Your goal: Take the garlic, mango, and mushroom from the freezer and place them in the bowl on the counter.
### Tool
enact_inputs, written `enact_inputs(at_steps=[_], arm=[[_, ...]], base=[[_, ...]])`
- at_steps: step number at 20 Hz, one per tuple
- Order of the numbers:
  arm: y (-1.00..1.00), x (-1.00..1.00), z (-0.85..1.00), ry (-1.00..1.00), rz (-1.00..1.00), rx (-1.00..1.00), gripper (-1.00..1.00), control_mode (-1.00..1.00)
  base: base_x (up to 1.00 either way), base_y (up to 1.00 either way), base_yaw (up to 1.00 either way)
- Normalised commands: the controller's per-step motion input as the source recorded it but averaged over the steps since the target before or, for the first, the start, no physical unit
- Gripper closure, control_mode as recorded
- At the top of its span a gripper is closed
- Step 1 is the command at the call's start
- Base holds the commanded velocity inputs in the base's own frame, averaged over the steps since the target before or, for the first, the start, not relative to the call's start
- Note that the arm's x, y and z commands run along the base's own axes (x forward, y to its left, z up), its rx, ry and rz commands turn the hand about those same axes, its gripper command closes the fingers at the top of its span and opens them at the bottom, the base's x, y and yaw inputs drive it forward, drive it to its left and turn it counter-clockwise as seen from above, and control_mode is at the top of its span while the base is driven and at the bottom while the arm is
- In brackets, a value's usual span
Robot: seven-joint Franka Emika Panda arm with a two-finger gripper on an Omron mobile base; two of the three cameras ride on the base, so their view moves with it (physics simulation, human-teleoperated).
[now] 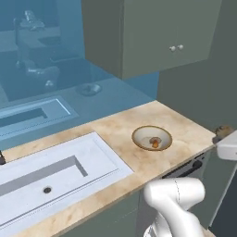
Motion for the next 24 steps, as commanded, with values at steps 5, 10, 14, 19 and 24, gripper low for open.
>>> enact_inputs(at_steps=[5, 10, 14, 19, 24], arm=[[-0.24, 0.52, -0.20, 0.05, -0.12, 0.01, 1.00, -1.00], [-0.35, 0.64, -0.40, 0.10, -0.03, 0.01, 1.00, -1.00], [-0.19, 0.53, -0.38, 0.14, -0.03, 0.01, 1.00, -1.00], [0.00, 0.45, -0.50, 0.21, 0.00, 0.00, 1.00, -1.00], [0.07, 0.44, -0.55, 0.17, -0.03, 0.00, 1.00, -1.00]], base=[[0.00, 0.00, 0.00], [0.00, 0.00, 0.00], [0.00, 0.00, 0.00], [0.00, 0.00, 0.00], [0.00, 0.00, 0.00]])
